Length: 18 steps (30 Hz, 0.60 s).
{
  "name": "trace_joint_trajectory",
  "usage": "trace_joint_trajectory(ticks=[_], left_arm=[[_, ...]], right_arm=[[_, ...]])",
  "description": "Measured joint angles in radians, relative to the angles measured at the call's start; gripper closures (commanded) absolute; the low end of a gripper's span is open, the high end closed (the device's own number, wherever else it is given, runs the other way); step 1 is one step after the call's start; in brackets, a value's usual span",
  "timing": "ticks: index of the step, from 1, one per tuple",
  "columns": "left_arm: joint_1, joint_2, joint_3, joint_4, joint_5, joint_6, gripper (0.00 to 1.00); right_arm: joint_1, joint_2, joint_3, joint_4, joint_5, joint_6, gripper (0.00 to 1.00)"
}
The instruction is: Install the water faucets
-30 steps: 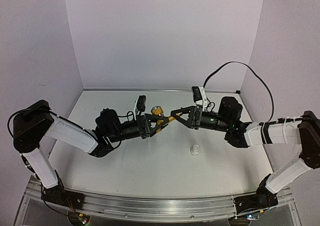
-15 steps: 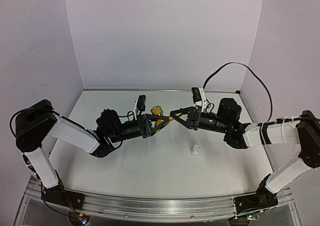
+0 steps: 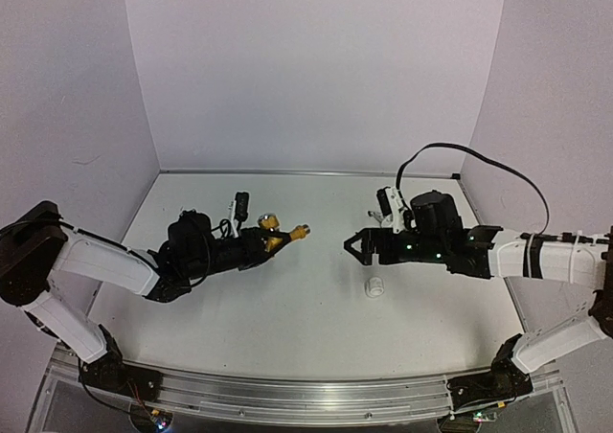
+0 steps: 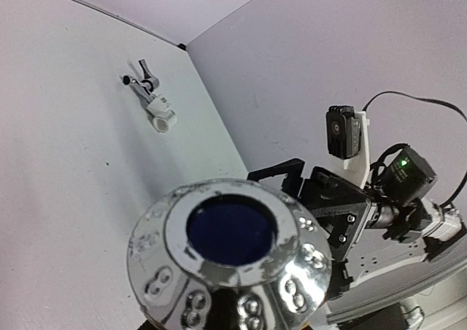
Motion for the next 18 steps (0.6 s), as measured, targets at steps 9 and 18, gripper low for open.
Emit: trace_joint_trajectory(ticks=[9, 18], left_arm=[[-0.002, -0.136, 0.064, -0.361, -0.127, 0.184, 1.0], [-0.002, -0.147, 0.065, -0.453, -0.145, 0.229, 1.0]], right_arm=[[-0.007, 0.067, 0.22, -0.448, 0.132, -0.068, 0.08], [-0.007, 0.353, 0.46, -0.775, 0.177, 0.029, 0.09]])
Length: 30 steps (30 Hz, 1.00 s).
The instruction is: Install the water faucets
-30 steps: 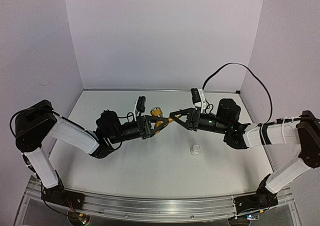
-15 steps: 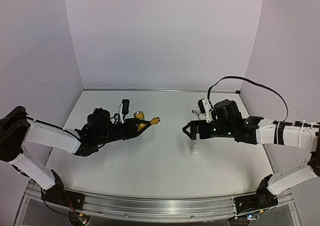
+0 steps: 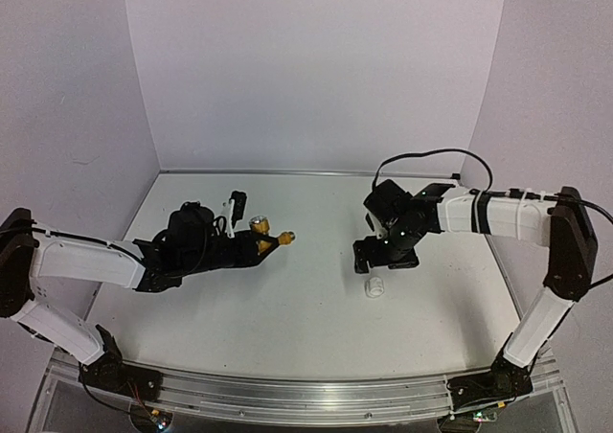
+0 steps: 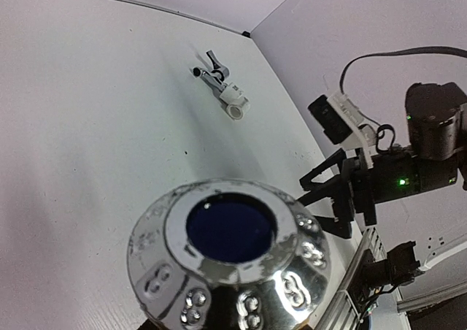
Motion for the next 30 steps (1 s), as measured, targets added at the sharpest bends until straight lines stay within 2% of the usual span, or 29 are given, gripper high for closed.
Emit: trace_joint_trajectory(ticks=[6, 12, 17, 23, 30], left_arm=[[-0.001, -0.031, -0.002, -0.031, -0.002, 0.016, 1.0], [-0.002, -0.1, -0.008, -0.031, -0.019, 0.027, 1.0], [-0.002, -0.128, -0.018, -0.037, -0.029, 0.042, 1.0], [-0.002, -0.129, -0.022, -0.059, -0.03, 0.045, 1.0], [-0.002, -0.123, -0.022, -0.067, -0.025, 0.046, 1.0]], right_arm=[[0.0, 0.121, 0.01, -0.094, 0.034, 0.035, 0.19], [0.0, 0.215, 0.064, -0.108, 0.035, 0.048, 0.29], [0.0, 0.263, 0.091, -0.103, 0.021, 0.054, 0.43], [0.0, 0.274, 0.095, -0.099, 0.02, 0.063, 0.63], [0.0, 0.279, 0.102, -0.087, 0.02, 0.059, 0.96]])
